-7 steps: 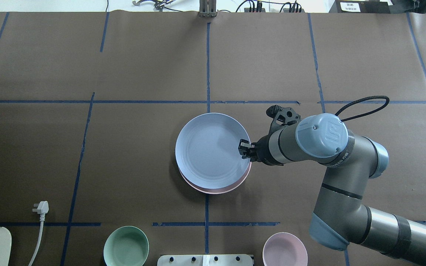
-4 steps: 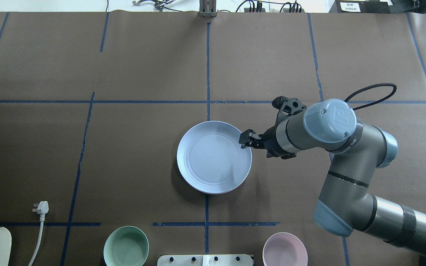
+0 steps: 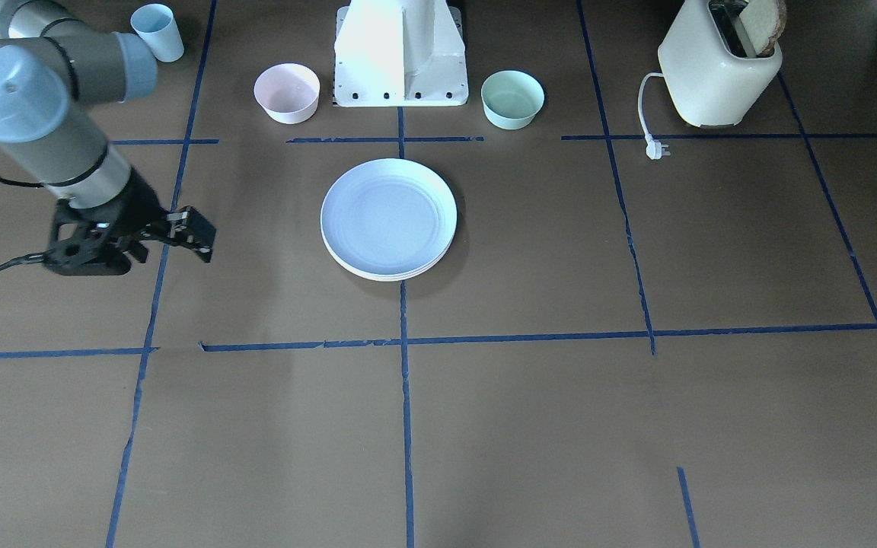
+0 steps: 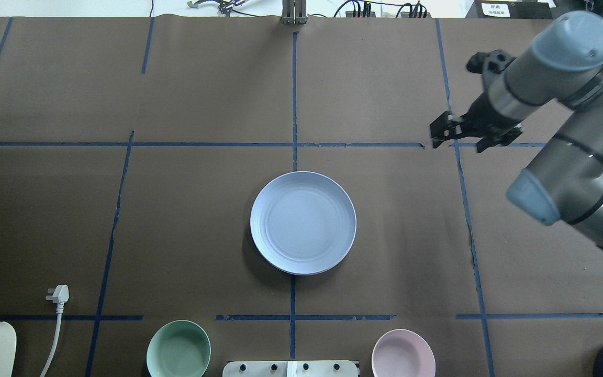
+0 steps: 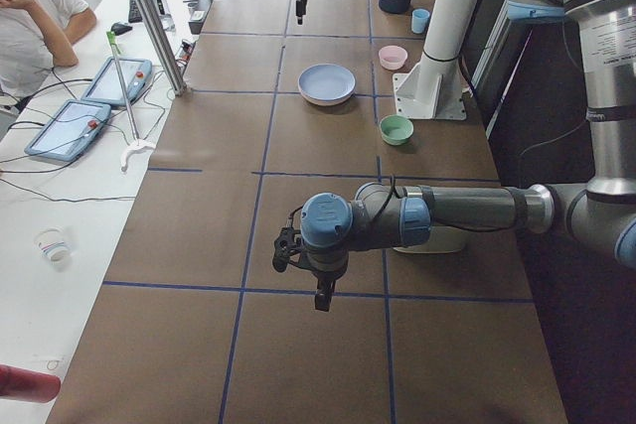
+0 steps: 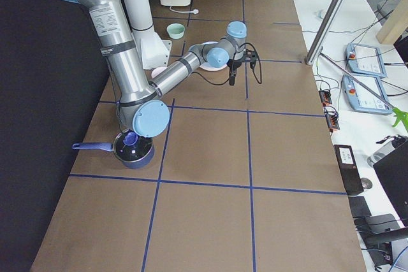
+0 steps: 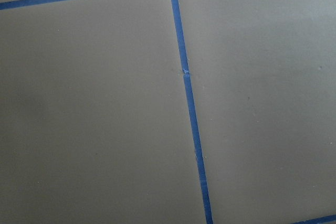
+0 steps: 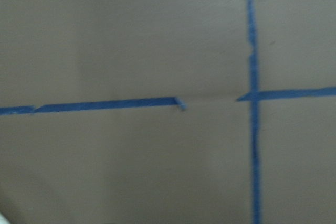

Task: Stack three plates with pink and blue
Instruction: 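Withdraw the right arm away from the plate stack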

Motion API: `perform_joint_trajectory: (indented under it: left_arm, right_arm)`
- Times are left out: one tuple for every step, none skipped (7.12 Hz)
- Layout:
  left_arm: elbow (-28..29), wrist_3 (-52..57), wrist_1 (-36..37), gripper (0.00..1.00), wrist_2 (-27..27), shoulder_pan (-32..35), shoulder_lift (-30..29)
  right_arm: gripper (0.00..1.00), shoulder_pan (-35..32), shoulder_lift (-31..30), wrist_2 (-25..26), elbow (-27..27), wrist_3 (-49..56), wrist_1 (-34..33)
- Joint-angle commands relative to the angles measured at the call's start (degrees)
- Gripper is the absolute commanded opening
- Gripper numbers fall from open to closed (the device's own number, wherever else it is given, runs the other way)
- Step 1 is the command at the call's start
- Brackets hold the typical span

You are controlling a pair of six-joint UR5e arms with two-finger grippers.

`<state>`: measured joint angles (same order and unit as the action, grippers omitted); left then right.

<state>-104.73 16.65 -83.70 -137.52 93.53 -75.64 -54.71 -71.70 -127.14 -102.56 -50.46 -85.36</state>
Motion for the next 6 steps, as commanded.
perform_joint_trajectory:
  left_arm:
    - [0.40, 0.40, -0.06, 1.00, 1.72, -0.89, 0.31]
    - [0.23, 0.49, -0.06, 1.00, 1.82, -0.89, 0.40]
    - [-0.12, 0.49, -0.06, 1.00, 1.90, -1.07, -0.21]
    - [0.05, 0.40, 0.03, 1.00, 1.90, -2.03, -0.39]
    - [0.14, 0.32, 0.03, 1.00, 1.90, -2.04, -0.39]
    - [0.31, 0.58, -0.76, 1.00, 1.82, -2.04, -0.30]
  right_arm:
    - [1.00, -14.05, -9.36, -5.31, 1.75, 27.04, -1.91]
    - [1.00, -20.11, -15.07, -8.10, 0.97, 36.91, -1.92]
    - [1.00, -24.95, -20.18, -9.08, -0.17, 43.88, -1.92]
    - [1.00, -29.70, -25.71, -9.18, -1.66, 52.57, -1.92]
    - [1.00, -32.53, -30.29, -9.09, -2.11, 56.57, -2.09]
    - [0.98, -34.56, -33.73, -7.27, -2.03, 56.61, -2.09]
